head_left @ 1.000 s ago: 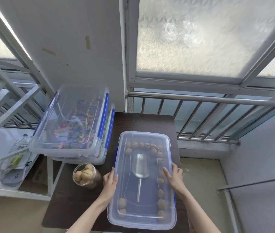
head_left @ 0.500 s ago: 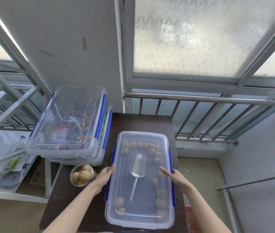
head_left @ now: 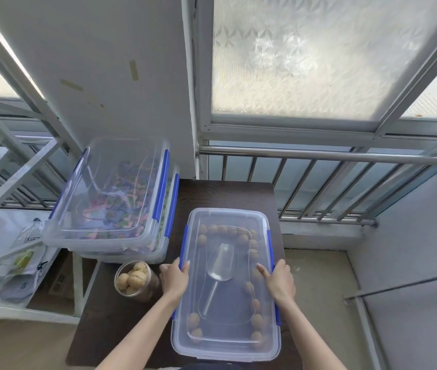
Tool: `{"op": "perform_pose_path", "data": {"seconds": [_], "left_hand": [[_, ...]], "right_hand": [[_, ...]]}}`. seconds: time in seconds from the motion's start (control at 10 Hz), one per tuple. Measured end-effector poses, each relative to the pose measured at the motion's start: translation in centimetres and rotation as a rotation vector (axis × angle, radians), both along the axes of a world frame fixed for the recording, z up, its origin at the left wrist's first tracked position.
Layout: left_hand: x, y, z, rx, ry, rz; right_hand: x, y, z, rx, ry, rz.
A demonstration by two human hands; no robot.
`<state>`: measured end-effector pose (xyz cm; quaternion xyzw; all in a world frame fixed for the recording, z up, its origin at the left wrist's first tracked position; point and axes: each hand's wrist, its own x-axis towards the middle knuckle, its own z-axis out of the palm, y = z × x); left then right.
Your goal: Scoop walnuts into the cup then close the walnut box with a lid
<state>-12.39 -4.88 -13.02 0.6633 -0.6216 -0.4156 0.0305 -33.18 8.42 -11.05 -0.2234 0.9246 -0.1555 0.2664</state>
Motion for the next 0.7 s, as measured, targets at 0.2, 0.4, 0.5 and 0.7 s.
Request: {"op": "perform_pose_path", "data": {"seconds": [0.2, 0.4, 0.5, 0.7], "left_hand": [[-0.9, 0.5, 1.1, -0.100, -0.097, -0.023], [0.0, -0.5, 1.4, -0.121, -0.128, -0.194], [0.1, -1.6, 2.7, -0.093, -0.228, -0.381], [-1.8, -3.5, 6.9, -0.161, -0.378, -0.604]], "right_hand": [[0.8, -0.6, 0.6, 0.029, 0.056, 0.024], [-0.4, -0.5, 1.2, 0.081, 0.022, 0.170], [-1.2, -0.7, 1.9, 0.197, 0.038, 0.270], [-1.1, -1.3, 5.9, 0.261, 0.235, 0.411]]}}
